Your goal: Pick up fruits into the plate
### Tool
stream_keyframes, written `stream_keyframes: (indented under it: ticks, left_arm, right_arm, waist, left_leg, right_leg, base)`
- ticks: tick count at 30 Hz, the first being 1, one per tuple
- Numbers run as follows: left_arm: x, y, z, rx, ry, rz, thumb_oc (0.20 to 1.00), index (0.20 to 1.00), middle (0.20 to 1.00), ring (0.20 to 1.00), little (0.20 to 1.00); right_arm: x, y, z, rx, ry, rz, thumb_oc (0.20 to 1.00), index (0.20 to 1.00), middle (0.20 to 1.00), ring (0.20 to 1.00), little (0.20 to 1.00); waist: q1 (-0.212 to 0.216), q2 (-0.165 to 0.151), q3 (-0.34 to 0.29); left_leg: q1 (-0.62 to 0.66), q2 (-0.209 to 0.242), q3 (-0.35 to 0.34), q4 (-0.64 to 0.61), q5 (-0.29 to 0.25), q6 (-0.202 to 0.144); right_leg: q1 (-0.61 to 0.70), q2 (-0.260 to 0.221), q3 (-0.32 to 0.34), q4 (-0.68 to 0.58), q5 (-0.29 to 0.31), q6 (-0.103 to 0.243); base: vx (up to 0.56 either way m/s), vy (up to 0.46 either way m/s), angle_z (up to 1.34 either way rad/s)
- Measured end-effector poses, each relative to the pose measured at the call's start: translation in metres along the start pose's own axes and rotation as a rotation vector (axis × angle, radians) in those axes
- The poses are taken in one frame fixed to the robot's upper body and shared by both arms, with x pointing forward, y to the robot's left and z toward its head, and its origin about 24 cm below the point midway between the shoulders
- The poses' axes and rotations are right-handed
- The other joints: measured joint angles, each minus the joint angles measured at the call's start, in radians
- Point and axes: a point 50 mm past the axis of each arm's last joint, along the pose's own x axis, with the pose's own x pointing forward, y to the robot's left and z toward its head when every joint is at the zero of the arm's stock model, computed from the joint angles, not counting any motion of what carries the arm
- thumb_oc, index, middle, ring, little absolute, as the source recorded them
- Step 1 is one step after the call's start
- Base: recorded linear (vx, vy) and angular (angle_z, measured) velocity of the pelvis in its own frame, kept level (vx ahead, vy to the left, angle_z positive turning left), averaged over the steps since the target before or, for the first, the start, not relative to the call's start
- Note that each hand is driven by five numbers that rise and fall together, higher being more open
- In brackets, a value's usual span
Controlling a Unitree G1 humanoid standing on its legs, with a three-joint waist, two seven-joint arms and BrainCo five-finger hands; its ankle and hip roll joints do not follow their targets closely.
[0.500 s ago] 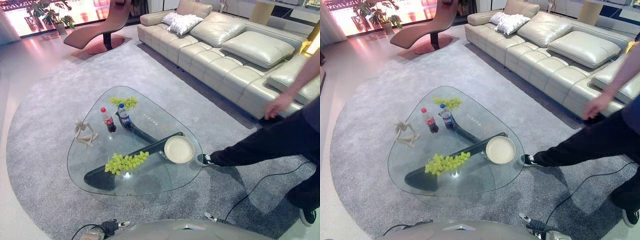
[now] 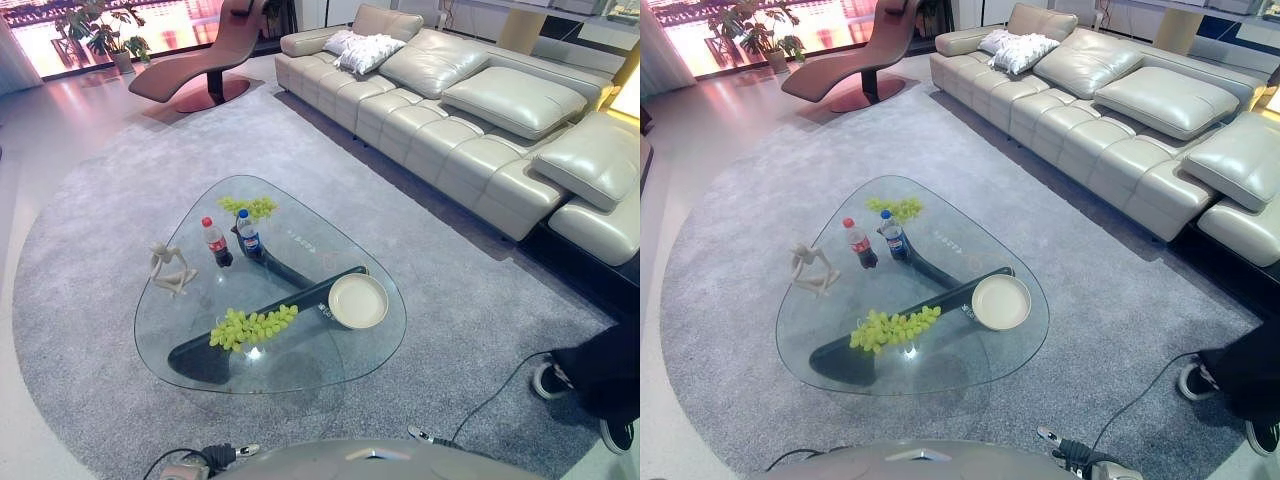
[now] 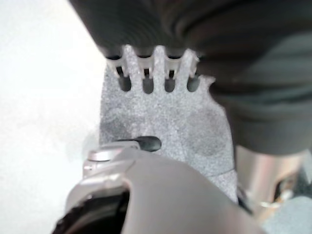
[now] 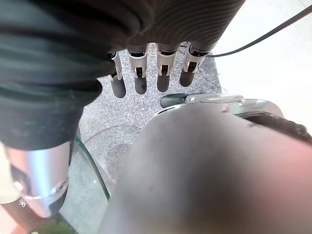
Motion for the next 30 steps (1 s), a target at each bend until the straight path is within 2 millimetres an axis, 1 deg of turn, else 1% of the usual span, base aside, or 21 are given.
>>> stream_keyframes:
  ticks: [5, 7, 9, 10, 11, 12, 13, 14, 15, 16, 17, 18, 20, 22, 24, 25, 26, 27, 28, 29, 30]
  left_arm:
    - [0.000, 0.001, 0.003, 0.005, -0.033, 0.021, 1.000, 1.000, 1.000, 1.000, 1.000]
    - [0.000, 0.002, 0.008, 0.032, -0.061, 0.026, 1.000, 1.000, 1.000, 1.000, 1.000]
    - [-0.002, 0.005, 0.021, 0.078, -0.126, 0.029, 1.000, 1.000, 1.000, 1.000, 1.000]
    - [-0.004, 0.009, 0.030, 0.100, -0.165, 0.036, 1.000, 1.000, 1.000, 1.000, 1.000]
    - [-0.005, 0.012, 0.036, 0.110, -0.186, 0.043, 1.000, 1.000, 1.000, 1.000, 1.000]
    - [-0.009, 0.020, 0.050, 0.153, -0.239, 0.065, 1.000, 1.000, 1.000, 1.000, 1.000]
    - [-0.011, 0.023, 0.058, 0.170, -0.269, 0.076, 1.000, 1.000, 1.000, 1.000, 1.000]
    - [-0.015, 0.030, 0.076, 0.207, -0.318, 0.103, 1.000, 1.000, 1.000, 1.000, 1.000]
    - [-0.017, 0.032, 0.084, 0.222, -0.346, 0.112, 1.000, 1.000, 1.000, 1.000, 1.000]
    - [-0.025, 0.041, 0.107, 0.253, -0.429, 0.152, 1.000, 1.000, 1.000, 1.000, 1.000]
    - [-0.027, 0.043, 0.116, 0.271, -0.451, 0.165, 1.000, 1.000, 1.000, 1.000, 1.000]
    - [-0.034, 0.048, 0.134, 0.321, -0.503, 0.209, 1.000, 1.000, 1.000, 1.000, 1.000]
    - [-0.046, 0.052, 0.166, 0.377, -0.593, 0.284, 1.000, 1.000, 1.000, 1.000, 1.000]
    - [-0.061, 0.057, 0.194, 0.444, -0.678, 0.365, 1.000, 1.000, 1.000, 1.000, 1.000]
    - [-0.071, 0.059, 0.211, 0.489, -0.731, 0.421, 1.000, 1.000, 1.000, 1.000, 1.000]
    - [-0.079, 0.057, 0.225, 0.517, -0.778, 0.453, 1.000, 1.000, 1.000, 1.000, 1.000]
    - [-0.084, 0.057, 0.234, 0.546, -0.809, 0.493, 1.000, 1.000, 1.000, 1.000, 1.000]
    - [-0.093, 0.061, 0.244, 0.593, -0.840, 0.550, 1.000, 1.000, 1.000, 1.000, 1.000]
    - [-0.106, 0.068, 0.258, 0.606, -0.883, 0.618, 1.000, 1.000, 1.000, 1.000, 1.000]
    - [-0.111, 0.070, 0.264, 0.610, -0.901, 0.647, 1.000, 1.000, 1.000, 1.000, 1.000]
    - [-0.123, 0.072, 0.277, 0.614, -0.942, 0.708, 1.000, 1.000, 1.000, 1.000, 1.000]
  right_arm:
    - [0.000, -0.001, -0.001, 0.001, 0.004, -0.003, 1.000, 1.000, 1.000, 1.000, 1.000]
    - [-0.001, -0.002, -0.001, 0.001, 0.005, -0.006, 1.000, 1.000, 1.000, 1.000, 1.000]
    - [-0.002, -0.005, 0.002, -0.002, 0.002, -0.011, 1.000, 1.000, 1.000, 1.000, 1.000]
    - [-0.002, -0.007, 0.004, -0.003, 0.002, -0.014, 1.000, 1.000, 1.000, 1.000, 1.000]
    - [-0.003, -0.009, 0.004, -0.004, 0.003, -0.016, 1.000, 1.000, 1.000, 1.000, 1.000]
    - [-0.005, -0.013, 0.009, -0.008, -0.003, -0.022, 1.000, 1.000, 1.000, 1.000, 1.000]
    - [-0.006, -0.016, 0.011, -0.012, -0.008, -0.027, 1.000, 1.000, 1.000, 1.000, 1.000]
    - [-0.008, -0.021, 0.014, -0.017, -0.014, -0.034, 1.000, 1.000, 1.000, 1.000, 1.000]
    - [-0.009, -0.024, 0.017, -0.020, -0.016, -0.034, 1.000, 1.000, 1.000, 1.000, 1.000]
    - [-0.011, -0.028, 0.026, -0.030, -0.037, -0.042, 1.000, 1.000, 1.000, 1.000, 1.000]
    - [-0.012, -0.029, 0.030, -0.033, -0.044, -0.043, 1.000, 1.000, 1.000, 1.000, 1.000]
    - [-0.014, -0.032, 0.038, -0.044, -0.061, -0.041, 1.000, 1.000, 1.000, 1.000, 1.000]
    - [-0.017, -0.033, 0.056, -0.070, -0.097, -0.039, 1.000, 1.000, 1.000, 1.000, 1.000]
    - [-0.019, -0.028, 0.077, -0.071, -0.156, -0.017, 1.000, 1.000, 1.000, 1.000, 1.000]
    - [-0.021, -0.020, 0.096, -0.087, -0.203, 0.011, 1.000, 1.000, 1.000, 1.000, 1.000]
    - [-0.023, -0.015, 0.107, -0.096, -0.235, 0.023, 1.000, 1.000, 1.000, 1.000, 1.000]
    - [-0.024, -0.012, 0.114, -0.105, -0.257, 0.031, 1.000, 1.000, 1.000, 1.000, 1.000]
    - [-0.026, -0.007, 0.126, -0.110, -0.291, 0.044, 1.000, 1.000, 1.000, 1.000, 1.000]
    - [-0.030, -0.001, 0.141, -0.120, -0.338, 0.058, 1.000, 1.000, 1.000, 1.000, 1.000]
    - [-0.032, 0.002, 0.147, -0.116, -0.358, 0.066, 1.000, 1.000, 1.000, 1.000, 1.000]
    - [-0.035, 0.006, 0.159, -0.110, -0.396, 0.079, 1.000, 1.000, 1.000, 1.000, 1.000]
  waist:
    - [0.001, 0.000, 0.011]
    - [-0.001, 0.000, 0.017]
    - [-0.003, 0.000, 0.025]
    - [-0.004, 0.001, 0.032]
    - [-0.004, 0.002, 0.032]
    - [-0.005, 0.006, 0.040]
    - [-0.008, 0.008, 0.047]
    - [-0.016, 0.013, 0.059]
    - [-0.017, 0.015, 0.063]
    - [-0.021, 0.022, 0.075]
    - [-0.025, 0.025, 0.079]
    - [-0.031, 0.033, 0.090]
    - [-0.032, 0.048, 0.125]
    - [-0.046, 0.059, 0.165]
    - [-0.057, 0.061, 0.198]
    - [-0.059, 0.061, 0.228]
    - [-0.063, 0.057, 0.245]
    - [-0.061, 0.054, 0.266]
    - [-0.062, 0.050, 0.302]
    - [-0.062, 0.049, 0.321]
    - [-0.067, 0.048, 0.367]
  left_leg:
    - [0.000, 0.000, 0.001, 0.000, 0.000, 0.000]
    - [-0.004, 0.000, 0.002, 0.000, -0.001, 0.001]
    - [-0.015, 0.000, 0.005, 0.000, 0.001, 0.001]
    - [-0.018, 0.001, 0.012, 0.000, 0.001, 0.001]
    - [-0.022, 0.001, 0.016, 0.000, 0.001, 0.001]
    - [-0.026, 0.002, 0.023, 0.000, 0.002, -0.001]
    - [-0.025, 0.002, 0.026, 0.000, 0.002, -0.001]
    - [-0.026, 0.001, 0.029, 0.000, 0.003, -0.001]
    - [-0.031, 0.001, 0.032, 0.001, 0.003, -0.001]
    - [-0.044, 0.002, 0.041, 0.002, 0.008, -0.001]
    - [-0.052, 0.002, 0.044, 0.005, 0.011, -0.001]
    - [-0.069, 0.002, 0.050, 0.006, 0.013, -0.001]
    - [-0.096, 0.001, 0.056, 0.006, 0.023, -0.001]
    - [-0.135, 0.002, 0.066, 0.007, 0.035, -0.002]
    - [-0.156, 0.002, 0.073, 0.007, 0.042, -0.004]
    - [-0.163, 0.003, 0.077, 0.007, 0.044, -0.005]
    - [-0.183, 0.004, 0.085, 0.019, 0.042, -0.007]
    - [-0.219, 0.006, 0.093, 0.038, 0.040, -0.010]
    - [-0.256, 0.007, 0.100, 0.057, 0.040, -0.010]
    - [-0.267, 0.008, 0.100, 0.064, 0.040, -0.010]
    - [-0.280, 0.008, 0.101, 0.075, 0.040, -0.010]
  right_leg:
    - [-0.001, 0.000, 0.001, 0.000, 0.000, 0.000]
    - [-0.006, 0.000, 0.003, 0.000, 0.000, 0.000]
    - [-0.020, 0.000, 0.006, 0.000, 0.000, 0.000]
    - [-0.024, 0.001, 0.008, 0.000, 0.000, 0.000]
    - [-0.031, 0.001, 0.013, 0.000, 0.000, 0.000]
    - [-0.036, 0.002, 0.024, 0.000, 0.002, -0.001]
    - [-0.037, 0.002, 0.026, 0.000, 0.002, -0.001]
    - [-0.042, 0.001, 0.027, 0.000, 0.002, -0.001]
    - [-0.046, 0.001, 0.029, 0.001, 0.002, -0.001]
    - [-0.062, 0.001, 0.034, 0.002, 0.009, 0.001]
    - [-0.071, 0.001, 0.038, 0.003, 0.011, 0.002]
    - [-0.092, 0.002, 0.045, 0.002, 0.016, 0.002]
    - [-0.123, 0.002, 0.054, 0.003, 0.031, 0.004]
    - [-0.166, 0.002, 0.059, 0.006, 0.046, 0.004]
    - [-0.190, 0.003, 0.066, 0.008, 0.053, 0.004]
    - [-0.198, 0.005, 0.076, 0.007, 0.058, 0.003]
    - [-0.229, 0.007, 0.084, 0.024, 0.057, 0.004]
    - [-0.268, 0.009, 0.091, 0.048, 0.056, 0.006]
    - [-0.309, 0.010, 0.097, 0.073, 0.056, 0.005]
    - [-0.322, 0.011, 0.099, 0.083, 0.057, 0.005]
    - [-0.337, 0.012, 0.101, 0.097, 0.058, 0.004]
  base:
    - [0.04, -0.014, -0.01]
    - [0.01, 0.007, -0.02]
    - [0.04, 0.032, -0.04]
    - [0.05, 0.037, -0.06]
    - [0.06, 0.035, -0.17]
    - [0.01, 0.030, -0.18]
    - [0.00, 0.038, -0.14]
    - [-0.02, 0.030, -0.04]
    - [-0.02, 0.029, -0.10]
    - [-0.02, 0.031, -0.13]
    - [-0.06, 0.050, -0.18]
    - [-0.12, 0.047, -0.15]
    - [-0.18, 0.040, -0.16]
    - [-0.13, 0.030, -0.13]
    - [-0.10, 0.023, -0.12]
    - [-0.17, 0.039, -0.19]
    - [-0.22, 0.046, -0.24]
    - [-0.14, 0.032, -0.25]
    - [-0.10, 0.021, -0.20]
    - [-0.09, 0.022, -0.11]
    - [-0.15, 0.035, -0.08]
